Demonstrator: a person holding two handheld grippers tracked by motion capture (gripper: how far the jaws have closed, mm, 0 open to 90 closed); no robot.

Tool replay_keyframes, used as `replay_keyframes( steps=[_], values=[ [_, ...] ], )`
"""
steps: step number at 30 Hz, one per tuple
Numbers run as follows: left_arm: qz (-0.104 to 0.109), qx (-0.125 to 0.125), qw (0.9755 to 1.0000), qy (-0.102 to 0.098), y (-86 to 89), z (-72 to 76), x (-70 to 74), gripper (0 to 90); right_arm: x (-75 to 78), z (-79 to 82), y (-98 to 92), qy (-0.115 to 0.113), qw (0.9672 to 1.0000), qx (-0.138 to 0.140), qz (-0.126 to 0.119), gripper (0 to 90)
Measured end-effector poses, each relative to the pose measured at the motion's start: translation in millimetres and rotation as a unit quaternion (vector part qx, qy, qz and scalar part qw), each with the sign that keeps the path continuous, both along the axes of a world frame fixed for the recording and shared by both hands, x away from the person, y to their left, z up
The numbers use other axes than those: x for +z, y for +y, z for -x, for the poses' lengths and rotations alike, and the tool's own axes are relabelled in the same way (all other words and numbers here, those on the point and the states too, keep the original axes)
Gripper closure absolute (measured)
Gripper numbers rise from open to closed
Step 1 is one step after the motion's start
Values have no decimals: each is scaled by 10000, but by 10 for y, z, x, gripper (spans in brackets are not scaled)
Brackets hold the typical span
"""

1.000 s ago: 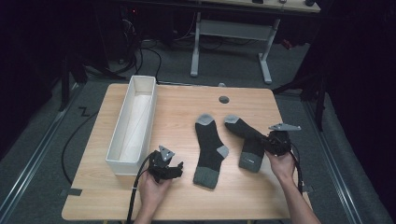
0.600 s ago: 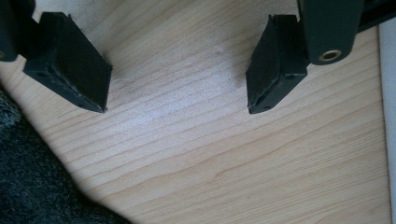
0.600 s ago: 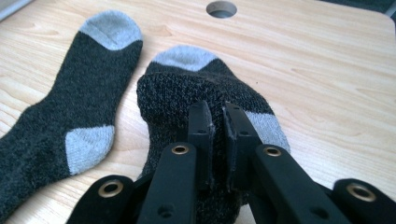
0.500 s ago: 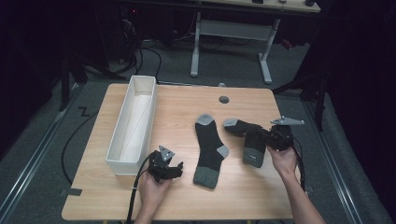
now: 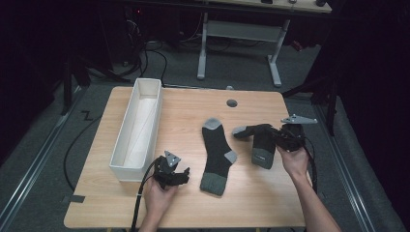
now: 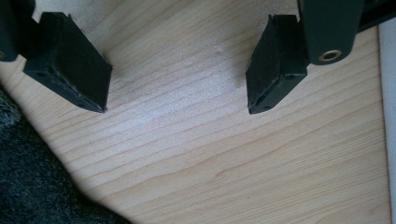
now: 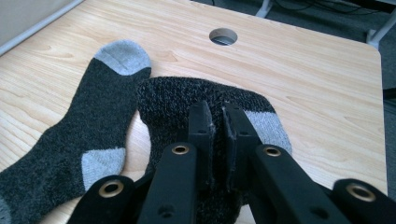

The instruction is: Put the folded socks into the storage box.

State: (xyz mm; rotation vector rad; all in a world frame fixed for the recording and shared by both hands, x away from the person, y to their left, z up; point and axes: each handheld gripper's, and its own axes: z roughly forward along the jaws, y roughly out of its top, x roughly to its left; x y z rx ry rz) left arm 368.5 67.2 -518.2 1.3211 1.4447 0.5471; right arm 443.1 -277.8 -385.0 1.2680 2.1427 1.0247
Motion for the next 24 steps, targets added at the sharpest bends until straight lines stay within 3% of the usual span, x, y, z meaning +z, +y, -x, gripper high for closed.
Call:
replay_keyframes(
  steps=[14, 24],
  values=[
    [3, 10, 10000, -1, 0, -1, 0, 227, 230, -27, 111, -174, 9997, 114, -150, 832],
    [3, 9, 10000, -1, 0, -1, 0, 228, 340, -125, 368, -188, 9995, 231, -138, 832]
  ],
)
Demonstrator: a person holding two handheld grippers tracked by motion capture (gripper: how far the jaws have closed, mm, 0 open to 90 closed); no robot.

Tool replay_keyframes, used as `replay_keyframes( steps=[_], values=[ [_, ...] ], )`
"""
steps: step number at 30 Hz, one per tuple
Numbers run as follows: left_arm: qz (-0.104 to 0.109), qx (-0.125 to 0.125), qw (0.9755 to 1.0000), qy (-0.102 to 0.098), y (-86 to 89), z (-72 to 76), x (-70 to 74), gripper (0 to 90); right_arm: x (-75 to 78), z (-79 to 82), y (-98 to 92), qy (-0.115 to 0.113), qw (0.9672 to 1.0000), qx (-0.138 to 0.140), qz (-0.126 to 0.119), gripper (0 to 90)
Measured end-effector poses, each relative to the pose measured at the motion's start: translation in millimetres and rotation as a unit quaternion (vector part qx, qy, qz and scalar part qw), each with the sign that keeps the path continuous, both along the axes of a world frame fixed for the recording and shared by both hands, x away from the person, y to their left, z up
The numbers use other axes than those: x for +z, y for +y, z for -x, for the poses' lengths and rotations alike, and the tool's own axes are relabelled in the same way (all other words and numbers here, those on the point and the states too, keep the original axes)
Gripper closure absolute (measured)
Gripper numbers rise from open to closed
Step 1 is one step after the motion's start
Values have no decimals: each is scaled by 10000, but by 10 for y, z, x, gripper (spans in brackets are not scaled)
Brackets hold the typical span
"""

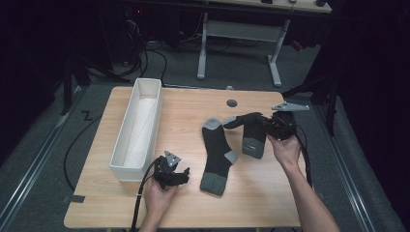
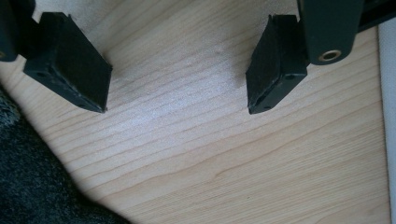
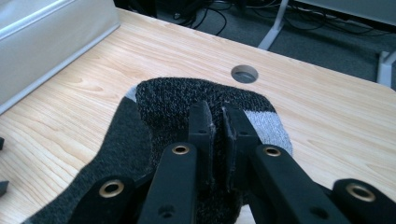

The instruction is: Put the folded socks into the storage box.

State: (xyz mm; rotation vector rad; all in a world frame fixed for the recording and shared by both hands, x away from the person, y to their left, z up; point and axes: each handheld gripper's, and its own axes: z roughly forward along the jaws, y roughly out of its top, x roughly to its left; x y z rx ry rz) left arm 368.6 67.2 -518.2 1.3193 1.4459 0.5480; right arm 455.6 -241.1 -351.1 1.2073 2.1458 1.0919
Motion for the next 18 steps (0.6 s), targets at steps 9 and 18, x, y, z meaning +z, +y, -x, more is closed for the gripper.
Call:
replay_keyframes(
  steps=[9, 18],
  values=[
    [4, 2, 10000, -1, 0, 0, 0, 228, 48, -91, 236, 33, 10000, 39, -16, 831],
    [9, 5, 10000, -3, -2, 0, 0, 227, 47, -186, 459, 48, 10000, -48, -1, 831]
  ],
)
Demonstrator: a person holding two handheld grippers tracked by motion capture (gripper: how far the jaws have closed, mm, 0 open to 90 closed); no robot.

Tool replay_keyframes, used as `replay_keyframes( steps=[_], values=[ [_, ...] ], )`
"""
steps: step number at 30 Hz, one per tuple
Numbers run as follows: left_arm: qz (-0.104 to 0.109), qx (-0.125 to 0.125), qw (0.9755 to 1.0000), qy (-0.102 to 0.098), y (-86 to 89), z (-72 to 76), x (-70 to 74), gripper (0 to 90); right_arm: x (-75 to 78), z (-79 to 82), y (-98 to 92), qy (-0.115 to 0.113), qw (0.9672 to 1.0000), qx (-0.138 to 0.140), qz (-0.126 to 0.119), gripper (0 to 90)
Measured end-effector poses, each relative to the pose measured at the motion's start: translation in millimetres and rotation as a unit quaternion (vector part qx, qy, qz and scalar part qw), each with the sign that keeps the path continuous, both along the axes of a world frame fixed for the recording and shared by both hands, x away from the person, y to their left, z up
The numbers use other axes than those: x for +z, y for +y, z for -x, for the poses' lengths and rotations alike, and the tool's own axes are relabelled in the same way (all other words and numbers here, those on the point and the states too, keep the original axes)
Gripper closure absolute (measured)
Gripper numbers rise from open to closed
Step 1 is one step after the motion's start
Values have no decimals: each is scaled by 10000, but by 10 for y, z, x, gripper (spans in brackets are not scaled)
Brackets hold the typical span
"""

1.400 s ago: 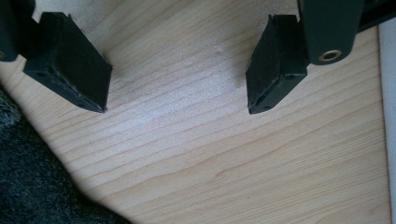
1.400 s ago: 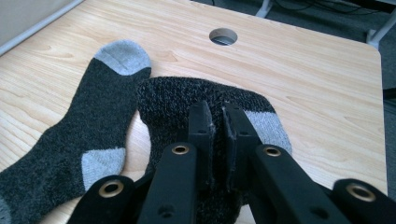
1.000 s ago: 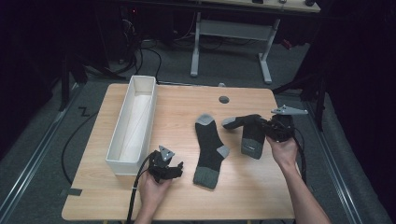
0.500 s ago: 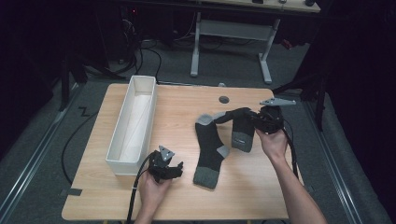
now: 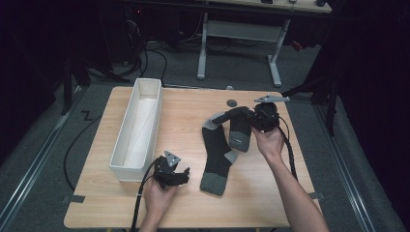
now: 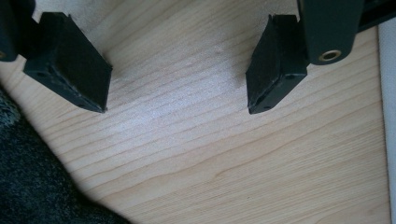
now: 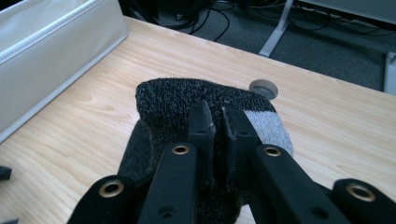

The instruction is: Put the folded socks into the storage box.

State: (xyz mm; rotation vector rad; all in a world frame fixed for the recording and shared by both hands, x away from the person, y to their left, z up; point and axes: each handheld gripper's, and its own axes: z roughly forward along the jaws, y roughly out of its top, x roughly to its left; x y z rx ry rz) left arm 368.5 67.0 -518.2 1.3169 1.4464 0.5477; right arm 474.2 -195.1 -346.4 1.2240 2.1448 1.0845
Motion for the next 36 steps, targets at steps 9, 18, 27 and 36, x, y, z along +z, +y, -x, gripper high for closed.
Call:
replay_keyframes(
  steps=[9, 18, 27, 36],
  values=[
    [-4, -4, 10000, 4, 1, 0, 0, 228, -75, -10, 198, 129, 9997, -19, 185, 830],
    [-3, -6, 10000, 4, 1, 0, 0, 227, -281, 226, 287, 556, 9973, 380, 299, 822],
    [8, 12, 10000, 22, -15, -16, 0, 219, -565, 333, 262, 900, 9944, 554, 68, 812],
    [-7, -80, 9999, 66, -98, -42, -4, 156, -832, 302, 242, 1022, 9926, 632, 163, 776]
  ],
)
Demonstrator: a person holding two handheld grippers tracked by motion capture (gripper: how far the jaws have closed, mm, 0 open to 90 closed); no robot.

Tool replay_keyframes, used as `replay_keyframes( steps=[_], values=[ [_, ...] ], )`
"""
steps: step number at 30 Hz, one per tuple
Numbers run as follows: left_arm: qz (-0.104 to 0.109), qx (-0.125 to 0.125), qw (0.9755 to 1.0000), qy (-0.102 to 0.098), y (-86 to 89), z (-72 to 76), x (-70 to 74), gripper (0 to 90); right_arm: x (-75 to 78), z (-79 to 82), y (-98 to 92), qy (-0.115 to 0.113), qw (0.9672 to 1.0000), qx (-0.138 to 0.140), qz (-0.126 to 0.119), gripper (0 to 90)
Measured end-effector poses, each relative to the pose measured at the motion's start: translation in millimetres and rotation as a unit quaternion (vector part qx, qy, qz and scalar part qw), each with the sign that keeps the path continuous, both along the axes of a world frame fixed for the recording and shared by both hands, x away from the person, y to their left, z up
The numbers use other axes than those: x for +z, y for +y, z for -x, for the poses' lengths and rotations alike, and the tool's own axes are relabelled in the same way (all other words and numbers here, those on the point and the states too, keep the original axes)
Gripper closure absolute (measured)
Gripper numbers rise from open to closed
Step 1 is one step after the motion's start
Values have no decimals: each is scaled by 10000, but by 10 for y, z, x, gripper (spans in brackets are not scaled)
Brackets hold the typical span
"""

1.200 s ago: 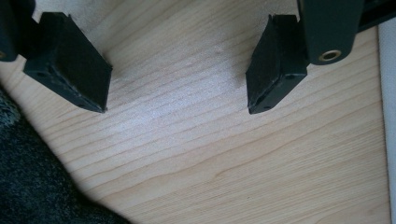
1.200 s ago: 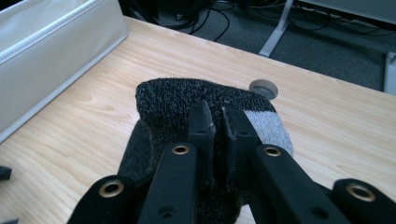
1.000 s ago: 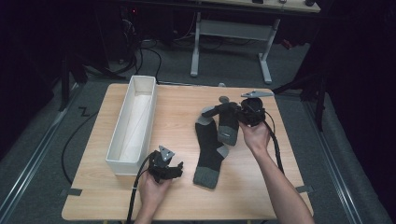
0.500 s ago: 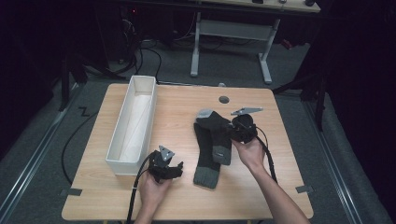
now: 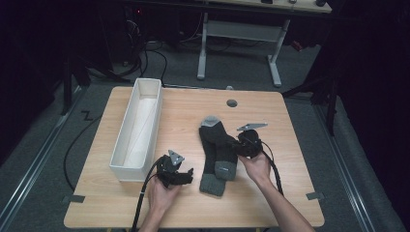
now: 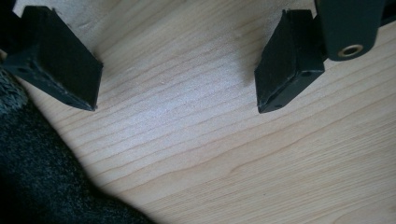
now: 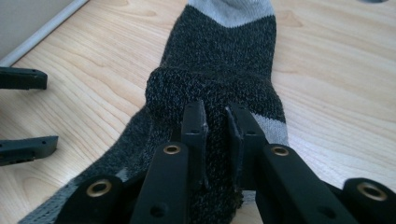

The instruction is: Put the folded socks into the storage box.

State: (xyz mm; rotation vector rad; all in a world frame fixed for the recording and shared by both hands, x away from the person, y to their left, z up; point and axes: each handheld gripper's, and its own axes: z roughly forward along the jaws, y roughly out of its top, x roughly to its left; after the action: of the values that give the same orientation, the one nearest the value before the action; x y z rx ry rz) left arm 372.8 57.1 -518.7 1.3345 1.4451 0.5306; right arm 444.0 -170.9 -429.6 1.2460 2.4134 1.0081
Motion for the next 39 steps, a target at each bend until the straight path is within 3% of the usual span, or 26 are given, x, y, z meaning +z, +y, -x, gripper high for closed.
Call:
replay_keyframes(
  steps=[5, 8, 11, 14, 20, 25, 28, 34, 39],
  values=[
    [94, -7, 9999, 67, -8, 4, 13, 137, -156, -32, -34, 26, 10000, 80, -4, 689],
    [101, -67, 9999, 68, -37, 13, 18, 117, -265, -41, -26, -32, 9998, 116, 157, 653],
    [267, -149, 9995, 77, -92, 23, 35, 102, -342, -29, -23, -21, 9996, 136, 234, 633],
    [216, -260, 9994, 112, -156, 35, 41, 93, -384, -37, -32, 40, 9997, 104, 235, 608],
    [335, -402, 9986, 52, -238, 41, 134, 86, -325, 21, -65, -333, 9991, 37, 256, 505],
    [327, -443, 9985, 77, -283, 40, 146, 87, -168, 141, -119, -610, 9980, 150, 70, 511],
    [302, -436, 9985, 114, -297, 35, 130, 87, -95, 262, -122, -731, 9966, 370, -7, 532],
    [260, -383, 9988, 149, -325, -1, 98, 98, -161, 449, -40, -540, 9955, 777, -26, 551],
    [192, -396, 9989, 168, -347, -10, 75, 105, -366, 411, 59, -240, 9963, 823, 104, 550]
  ],
)
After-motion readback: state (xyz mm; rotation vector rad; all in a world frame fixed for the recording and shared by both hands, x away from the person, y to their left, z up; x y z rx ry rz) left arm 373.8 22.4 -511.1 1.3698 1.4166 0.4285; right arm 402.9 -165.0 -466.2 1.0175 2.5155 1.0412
